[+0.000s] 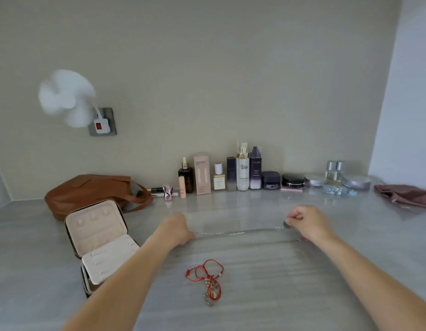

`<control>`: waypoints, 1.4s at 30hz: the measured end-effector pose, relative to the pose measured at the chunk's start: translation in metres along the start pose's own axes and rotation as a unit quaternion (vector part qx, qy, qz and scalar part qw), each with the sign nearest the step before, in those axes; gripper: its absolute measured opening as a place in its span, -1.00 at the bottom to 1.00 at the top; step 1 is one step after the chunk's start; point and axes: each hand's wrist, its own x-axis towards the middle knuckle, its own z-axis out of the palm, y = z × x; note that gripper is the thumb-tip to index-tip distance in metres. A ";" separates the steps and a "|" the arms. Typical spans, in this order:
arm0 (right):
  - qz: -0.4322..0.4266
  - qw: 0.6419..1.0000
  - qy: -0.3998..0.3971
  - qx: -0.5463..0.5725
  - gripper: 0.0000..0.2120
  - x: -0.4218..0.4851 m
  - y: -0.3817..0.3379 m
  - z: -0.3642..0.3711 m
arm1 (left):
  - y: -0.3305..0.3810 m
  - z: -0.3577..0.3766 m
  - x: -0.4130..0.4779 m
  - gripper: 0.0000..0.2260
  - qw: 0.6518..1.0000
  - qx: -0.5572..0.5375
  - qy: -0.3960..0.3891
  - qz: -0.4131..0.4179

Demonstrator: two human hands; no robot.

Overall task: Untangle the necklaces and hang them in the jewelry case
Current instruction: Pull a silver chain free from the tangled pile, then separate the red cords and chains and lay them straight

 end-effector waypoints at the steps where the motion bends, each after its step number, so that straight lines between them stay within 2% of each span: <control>1: -0.003 1.000 -0.002 -0.011 -0.95 0.001 0.001 0.001 | -0.002 -0.001 0.002 -0.68 1.000 0.001 0.002 -0.008; 5: -0.012 0.999 0.002 -0.045 -0.90 0.002 0.006 0.004 | -0.006 -0.004 -0.004 -0.59 0.999 0.004 0.020 -0.028; 8: -0.014 0.998 0.031 -0.051 -0.80 -0.003 0.002 -0.003 | -0.009 -0.007 -0.018 -0.54 0.996 -0.032 0.079 -0.003; 9: -0.022 0.998 0.049 -0.039 -0.80 -0.005 -0.003 -0.007 | -0.009 -0.008 -0.026 -0.60 0.994 -0.057 0.093 0.015; 11: -0.053 0.997 0.058 0.010 -0.81 -0.013 -0.020 -0.016 | -0.008 -0.008 -0.041 -0.82 0.987 -0.105 0.103 0.064; 12: -0.071 0.996 0.035 0.030 -0.80 -0.020 -0.032 -0.019 | -0.008 -0.008 -0.050 -0.96 0.983 -0.126 0.098 0.092; 15: -0.136 0.981 -0.136 -0.016 -0.80 -0.053 -0.074 -0.012 | -0.007 -0.005 -0.075 -0.89 0.970 -0.164 0.042 0.175; 18: -0.210 0.937 -0.263 -0.095 -0.93 -0.090 -0.103 0.009 | -0.006 0.004 -0.095 -0.96 0.957 -0.199 -0.017 0.210; 20: -0.232 0.927 -0.281 -0.084 -0.92 -0.108 -0.112 0.019 | -0.006 0.010 -0.102 -0.90 0.945 -0.221 -0.031 0.239; 22: -0.230 0.933 -0.270 -0.052 -0.88 -0.118 -0.115 0.026 | -0.007 0.017 -0.106 -0.84 0.942 -0.200 -0.027 0.268; 24: -0.215 0.942 -0.256 -0.020 -0.84 -0.123 -0.113 0.032 | -0.007 0.023 -0.109 -0.83 0.948 -0.149 0.017 0.282; 26: -0.202 0.944 -0.260 0.016 -0.85 -0.128 -0.111 0.033 | -0.006 0.025 -0.113 -0.90 0.944 -0.155 0.072 0.280; 29: -0.182 0.944 -0.270 0.045 -0.74 -0.137 -0.109 0.039 | -0.002 0.022 -0.114 -0.94 0.932 -0.250 0.101 0.242; 31: -0.197 0.953 -0.231 0.016 -0.78 -0.138 -0.109 0.046 | -0.001 0.016 -0.114 -0.89 0.911 -0.345 0.084 0.209; 33: -0.201 0.959 -0.196 0.035 -0.79 -0.135 -0.111 0.047 | -0.001 0.009 -0.117 -0.84 0.882 -0.429 0.071 0.180; 36: -0.150 0.964 -0.170 0.139 -0.82 -0.129 -0.111 0.039 | -0.006 -0.001 -0.118 -0.80 0.860 -0.482 0.087 0.144; 39: -0.105 0.947 -0.146 0.267 -0.84 -0.124 -0.111 0.029 | -0.011 -0.007 -0.116 -0.79 0.832 -0.534 0.087 0.124; 40: -0.100 0.944 -0.140 0.281 -0.84 -0.124 -0.111 0.026 | -0.012 -0.008 -0.115 -0.79 0.820 -0.554 0.080 0.116; 42: -0.124 0.953 -0.147 0.235 -0.88 -0.125 -0.111 0.026 | -0.011 -0.009 -0.116 -0.81 0.785 -0.608 0.049 0.111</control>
